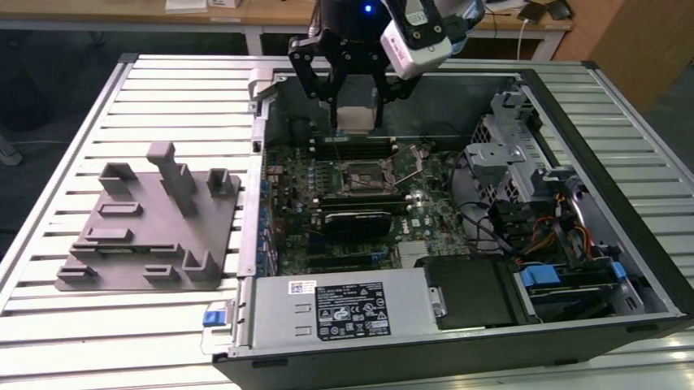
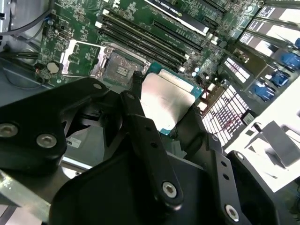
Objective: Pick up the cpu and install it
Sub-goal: 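Pick up the cpu and move it towards the insertion slot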
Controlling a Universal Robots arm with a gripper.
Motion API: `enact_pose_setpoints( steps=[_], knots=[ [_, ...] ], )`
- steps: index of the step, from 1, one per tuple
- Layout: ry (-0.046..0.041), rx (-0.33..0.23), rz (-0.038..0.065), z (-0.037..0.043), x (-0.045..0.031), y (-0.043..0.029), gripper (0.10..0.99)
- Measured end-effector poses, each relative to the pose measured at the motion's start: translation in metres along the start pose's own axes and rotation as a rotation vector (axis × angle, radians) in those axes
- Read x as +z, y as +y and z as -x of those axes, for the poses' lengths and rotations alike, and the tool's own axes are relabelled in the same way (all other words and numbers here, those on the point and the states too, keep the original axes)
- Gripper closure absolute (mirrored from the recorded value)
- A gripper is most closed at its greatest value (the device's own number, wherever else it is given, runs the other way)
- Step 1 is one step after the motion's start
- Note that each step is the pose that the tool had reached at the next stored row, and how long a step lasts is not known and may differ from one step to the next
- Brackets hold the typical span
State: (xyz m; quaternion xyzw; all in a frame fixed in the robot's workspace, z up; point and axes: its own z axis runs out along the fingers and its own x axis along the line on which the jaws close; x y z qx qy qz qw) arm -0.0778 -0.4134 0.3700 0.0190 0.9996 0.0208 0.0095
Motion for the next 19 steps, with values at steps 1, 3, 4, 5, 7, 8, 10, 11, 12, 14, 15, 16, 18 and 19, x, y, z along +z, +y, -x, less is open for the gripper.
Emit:
enact_pose_setpoints(
  steps=[1,3,4,5,7,8,10,11,12,14,15,16,18,19],
  knots=[
    [0.0,0.0,0.0,0.0003,0.002,-0.0001,0.545],
    [-0.0001,0.0,0.0,0.0007,0.0056,-0.0002,0.545],
    [-0.0001,0.0,0.0,0.0009,0.0074,-0.0002,0.545],
    [-0.0001,0.0,0.0,0.0011,0.0092,-0.0003,0.545],
    [0.0,0.0,0.0,0.0016,0.0152,-0.0005,0.545],
    [0.0,0.0,0.0,0.0019,0.017,-0.0004,0.545],
    [0.0,0.0,0.0,0.0029,0.0208,-0.0004,0.545],
    [0.0,0.0,0.0,0.0034,0.0225,-0.0002,0.545],
    [0.0001,0.0,0.0,0.0041,0.0243,0.0,0.545],
    [0.0002,0.0,0.0,0.0057,0.0276,0.0005,0.545],
    [0.0002,0.0,0.0,0.0066,0.0293,0.0008,0.545],
    [0.0003,0.0,0.0,0.0076,0.031,0.0011,0.545],
    [0.0005,0.0,0.0,0.0094,0.0342,0.0017,0.545],
    [0.0005,0.0,0.0,0.0102,0.0357,0.0021,0.545]
  ],
)
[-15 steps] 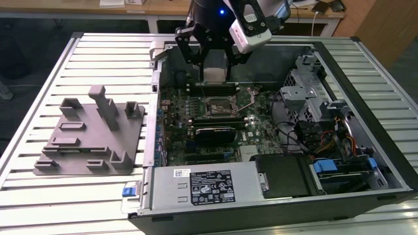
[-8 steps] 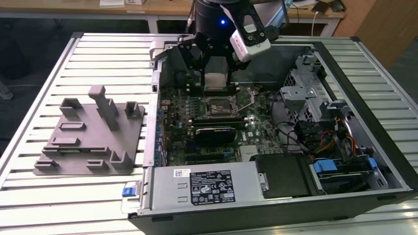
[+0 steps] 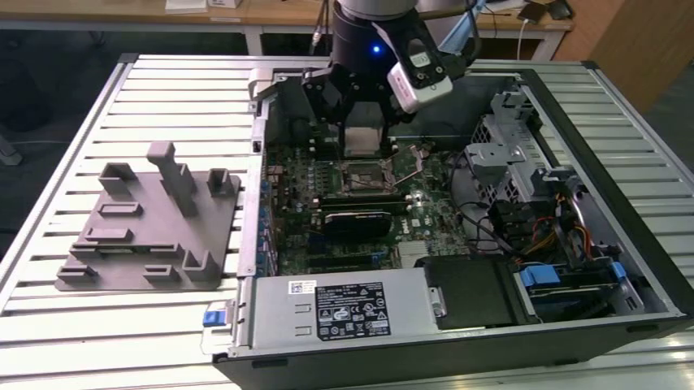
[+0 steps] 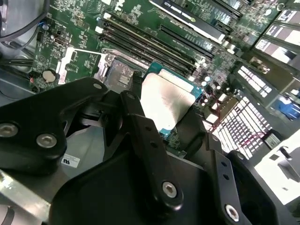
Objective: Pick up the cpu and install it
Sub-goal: 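Pick up the cpu and move it towards the insertion slot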
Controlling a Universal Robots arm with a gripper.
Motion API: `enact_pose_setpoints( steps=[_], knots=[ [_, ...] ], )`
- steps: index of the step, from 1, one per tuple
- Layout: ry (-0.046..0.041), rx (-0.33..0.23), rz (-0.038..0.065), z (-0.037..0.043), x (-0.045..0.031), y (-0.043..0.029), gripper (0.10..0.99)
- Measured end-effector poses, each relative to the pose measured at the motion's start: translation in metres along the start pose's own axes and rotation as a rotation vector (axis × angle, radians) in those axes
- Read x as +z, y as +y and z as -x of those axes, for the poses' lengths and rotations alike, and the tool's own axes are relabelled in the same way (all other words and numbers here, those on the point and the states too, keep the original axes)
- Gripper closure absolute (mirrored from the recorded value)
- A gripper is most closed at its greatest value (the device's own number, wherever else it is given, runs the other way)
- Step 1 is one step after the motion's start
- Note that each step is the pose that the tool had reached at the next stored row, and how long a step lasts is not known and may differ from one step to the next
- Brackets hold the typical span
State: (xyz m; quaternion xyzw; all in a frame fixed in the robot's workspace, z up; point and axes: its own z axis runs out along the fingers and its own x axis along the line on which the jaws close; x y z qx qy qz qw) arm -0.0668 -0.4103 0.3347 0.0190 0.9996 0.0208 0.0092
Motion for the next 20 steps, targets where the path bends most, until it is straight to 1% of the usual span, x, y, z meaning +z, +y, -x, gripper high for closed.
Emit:
enact_pose_setpoints(
  steps=[4,11,20],
  knots=[
    [0.0001,0.0,0.0,0.0034,0.006,0.0011,0.545],
    [0.0001,0.0,-0.001,0.0056,0.0184,0.0031,0.545],
    [0.0001,0.0,-0.001,0.0068,0.035,0.0117,0.545]
  ],
)
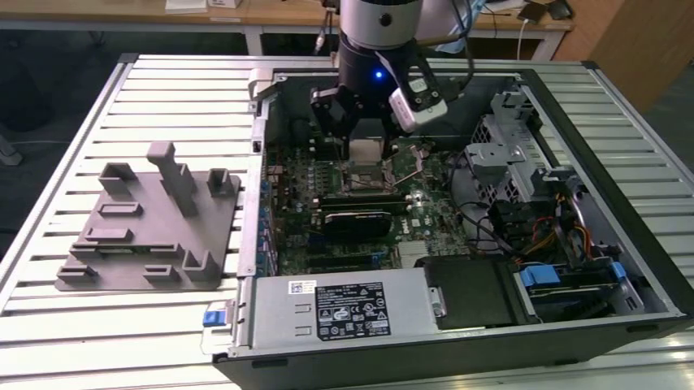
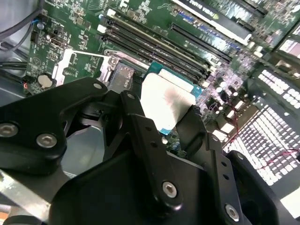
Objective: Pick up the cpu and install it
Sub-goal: 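Pick up the cpu and move it towards the insertion slot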
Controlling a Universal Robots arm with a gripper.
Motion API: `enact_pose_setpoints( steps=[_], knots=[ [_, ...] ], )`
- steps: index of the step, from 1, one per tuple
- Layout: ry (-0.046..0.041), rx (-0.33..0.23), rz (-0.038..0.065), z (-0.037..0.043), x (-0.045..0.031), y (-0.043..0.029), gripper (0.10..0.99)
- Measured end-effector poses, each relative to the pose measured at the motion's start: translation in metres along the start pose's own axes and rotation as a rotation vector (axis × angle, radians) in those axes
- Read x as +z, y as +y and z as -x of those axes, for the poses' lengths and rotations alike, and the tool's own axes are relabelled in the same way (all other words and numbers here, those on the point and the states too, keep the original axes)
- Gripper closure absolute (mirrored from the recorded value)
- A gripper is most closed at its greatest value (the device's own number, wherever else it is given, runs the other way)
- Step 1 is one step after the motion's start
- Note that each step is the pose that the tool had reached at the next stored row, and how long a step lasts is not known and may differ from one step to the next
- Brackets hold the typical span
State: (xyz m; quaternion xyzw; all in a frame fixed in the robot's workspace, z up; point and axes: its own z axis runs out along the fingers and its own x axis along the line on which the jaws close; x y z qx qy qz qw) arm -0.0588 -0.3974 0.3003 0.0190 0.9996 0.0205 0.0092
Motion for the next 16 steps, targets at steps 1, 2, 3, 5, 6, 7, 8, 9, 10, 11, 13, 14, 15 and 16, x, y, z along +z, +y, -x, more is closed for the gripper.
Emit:
enact_pose_setpoints(
  steps=[1,2,3,5,6,7,8,9,10,11,13,14,15,16],
  knots=[
    [-0.0001,0.0,0.0,0.0002,0.0017,0.001,0.545],
    [0.0001,0.0,0.0,0.0004,0.0034,0.002,0.545],
    [0.0,0.0,0.0,0.0008,0.0053,0.003,0.545],
    [0.0,0.0,0.0,0.0018,0.0092,0.0052,0.545],
    [0.0,0.0,0.0,0.0025,0.0111,0.0062,0.545],
    [0.0,0.0,0.0,0.0034,0.013,0.0071,0.545],
    [0.0,0.0,0.0,0.0044,0.0148,0.008,0.545],
    [0.0,0.0,0.0,0.0057,0.0166,0.0091,0.545],
    [0.0,0.0,0.0,0.007,0.0185,0.0102,0.545],
    [-0.0001,0.0,0.0,0.0084,0.0206,0.0113,0.545],
    [0.0,0.0,0.0,0.0107,0.0243,0.0134,0.545],
    [-0.0001,0.0,-0.001,0.0114,0.0261,0.0144,0.545],
    [-0.0001,0.0,-0.001,0.0118,0.028,0.0155,0.545],
    [-0.0001,0.0,-0.001,0.0121,0.0299,0.0166,0.545]
  ],
)
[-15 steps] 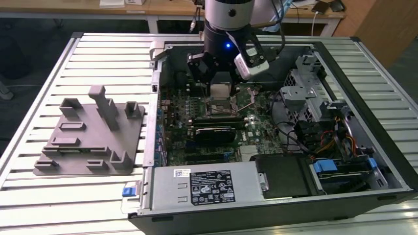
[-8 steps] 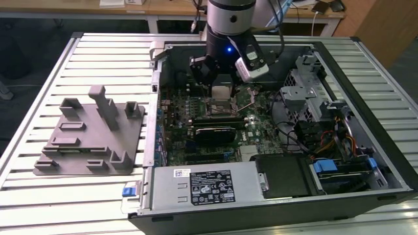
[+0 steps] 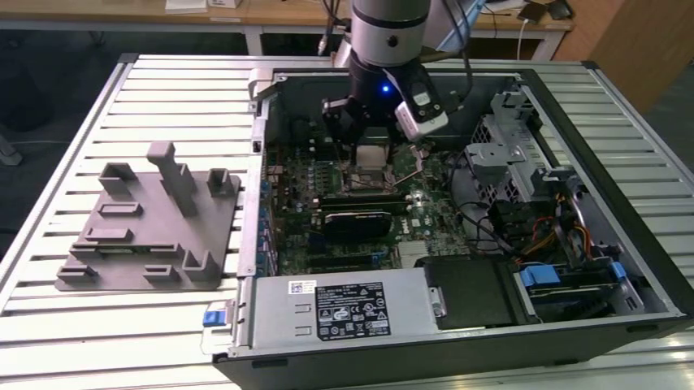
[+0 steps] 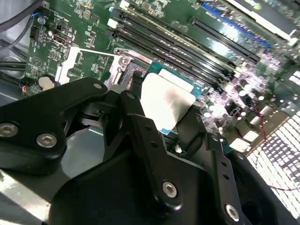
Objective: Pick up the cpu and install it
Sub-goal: 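Pick up the cpu and move it towards the insertion slot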
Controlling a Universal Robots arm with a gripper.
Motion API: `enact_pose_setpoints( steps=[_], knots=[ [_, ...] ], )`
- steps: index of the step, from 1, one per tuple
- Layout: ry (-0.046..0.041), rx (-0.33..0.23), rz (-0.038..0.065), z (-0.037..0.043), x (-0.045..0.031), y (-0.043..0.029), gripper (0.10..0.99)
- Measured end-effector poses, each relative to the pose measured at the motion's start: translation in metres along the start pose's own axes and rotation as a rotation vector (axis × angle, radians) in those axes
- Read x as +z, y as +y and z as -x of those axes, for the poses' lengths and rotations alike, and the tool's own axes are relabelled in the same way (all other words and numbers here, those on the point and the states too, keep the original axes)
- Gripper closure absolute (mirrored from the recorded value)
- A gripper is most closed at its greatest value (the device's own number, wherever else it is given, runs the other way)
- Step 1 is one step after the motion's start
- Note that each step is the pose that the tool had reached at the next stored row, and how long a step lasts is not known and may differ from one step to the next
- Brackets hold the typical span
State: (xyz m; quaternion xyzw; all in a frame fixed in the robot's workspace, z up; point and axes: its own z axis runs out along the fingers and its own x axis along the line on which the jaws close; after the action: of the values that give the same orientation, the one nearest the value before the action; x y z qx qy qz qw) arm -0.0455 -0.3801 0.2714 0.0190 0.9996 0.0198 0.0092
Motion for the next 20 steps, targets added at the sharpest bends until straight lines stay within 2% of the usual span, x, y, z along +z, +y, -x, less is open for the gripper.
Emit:
enact_pose_setpoints(
  steps=[16,20],
  knots=[
    [-0.0004,0.0,-0.011,0.0008,0.0299,0.0232,0.545],
    [-0.0002,0.0,-0.012,0.0009,0.0305,0.0235,0.545]
  ],
)
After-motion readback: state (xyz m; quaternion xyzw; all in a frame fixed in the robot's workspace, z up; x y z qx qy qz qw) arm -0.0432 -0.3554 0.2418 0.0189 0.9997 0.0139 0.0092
